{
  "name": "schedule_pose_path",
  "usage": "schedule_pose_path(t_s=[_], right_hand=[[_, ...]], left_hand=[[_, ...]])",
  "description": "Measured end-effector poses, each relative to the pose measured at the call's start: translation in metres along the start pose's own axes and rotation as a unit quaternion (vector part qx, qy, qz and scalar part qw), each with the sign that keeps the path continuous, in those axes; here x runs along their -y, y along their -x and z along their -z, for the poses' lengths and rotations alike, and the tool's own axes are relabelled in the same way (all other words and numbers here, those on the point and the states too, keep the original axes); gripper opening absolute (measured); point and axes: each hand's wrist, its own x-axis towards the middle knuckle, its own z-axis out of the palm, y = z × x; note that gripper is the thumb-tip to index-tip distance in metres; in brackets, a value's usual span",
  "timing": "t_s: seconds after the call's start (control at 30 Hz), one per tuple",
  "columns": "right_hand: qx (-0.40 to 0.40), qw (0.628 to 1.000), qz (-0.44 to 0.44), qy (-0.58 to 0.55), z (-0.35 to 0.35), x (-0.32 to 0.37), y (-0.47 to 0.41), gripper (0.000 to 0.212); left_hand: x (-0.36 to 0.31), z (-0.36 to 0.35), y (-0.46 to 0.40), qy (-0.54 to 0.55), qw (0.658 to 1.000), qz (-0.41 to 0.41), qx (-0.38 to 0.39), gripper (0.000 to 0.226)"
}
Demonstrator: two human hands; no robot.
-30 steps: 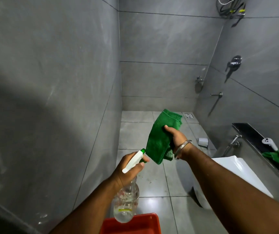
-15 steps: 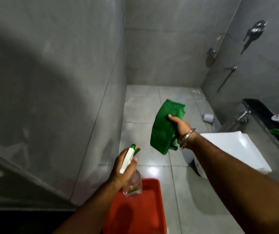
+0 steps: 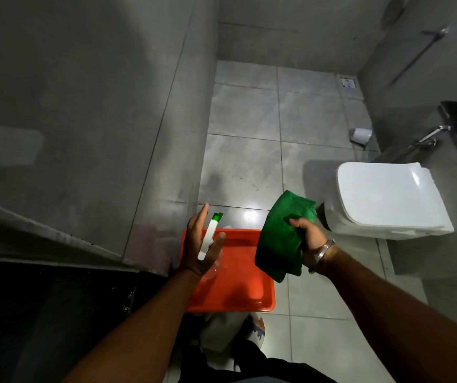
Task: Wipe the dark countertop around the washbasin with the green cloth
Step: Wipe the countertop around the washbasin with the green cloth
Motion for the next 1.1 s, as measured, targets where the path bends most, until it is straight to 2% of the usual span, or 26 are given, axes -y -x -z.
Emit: schedule_pose_path(t_s=[0.1,0.17,0.27,0.37,0.43,0.5,0.57,0.63,0.7,0.77,0.9,1.03,1.1], right_hand=[[0.029,0.999,-0.026,0.025,0.0,-0.006,0.006,0.027],[0.049,0.996,-0.041,0.054,0.0,-0.009,0.009,0.039],[0.078,0.989,-0.078,0.1,0.003,-0.013,0.015,0.041],[0.122,0.972,-0.129,0.152,0.007,-0.021,0.019,0.047],[0.163,0.956,-0.157,0.184,0.007,-0.031,0.022,0.052],[0.201,0.935,-0.19,0.223,0.004,-0.046,0.024,0.057],[0.237,0.906,-0.217,0.276,-0.005,-0.065,0.03,0.057],[0.286,0.869,-0.243,0.322,-0.025,-0.088,0.04,0.051],[0.342,0.833,-0.261,0.347,-0.053,-0.111,0.054,0.046],[0.394,0.795,-0.278,0.368,-0.092,-0.131,0.072,0.043],[0.424,0.755,-0.309,0.394,-0.173,-0.149,0.089,0.029],[0.472,0.7,-0.293,0.449,-0.237,-0.17,0.09,0.041],[0.457,0.72,-0.226,0.472,-0.273,-0.188,0.089,0.042]], left_hand=[[0.002,0.009,0.013,-0.002,0.999,0.045,0.024,0.094],[0.002,0.016,0.02,-0.011,0.997,0.068,0.036,0.098],[0.0,0.021,0.027,-0.028,0.993,0.1,0.05,0.105],[0.001,0.026,0.04,-0.031,0.981,0.174,0.074,0.117],[0.005,0.028,0.056,-0.065,0.97,0.223,0.068,0.107],[0.008,0.029,0.076,-0.053,0.952,0.3,0.04,0.067],[0.007,0.032,0.098,0.065,0.921,0.383,0.031,0.031],[0.004,0.043,0.123,0.181,0.878,0.442,0.035,0.028],[0.002,0.061,0.141,0.257,0.833,0.486,0.063,0.042],[0.004,0.089,0.157,0.303,0.817,0.48,0.102,0.049],[0.004,0.167,0.177,0.231,0.88,0.404,0.099,0.053],[0.01,0.264,0.181,0.2,0.911,0.362,0.0,0.034],[0.017,0.32,0.179,0.197,0.92,0.335,-0.057,0.033]])
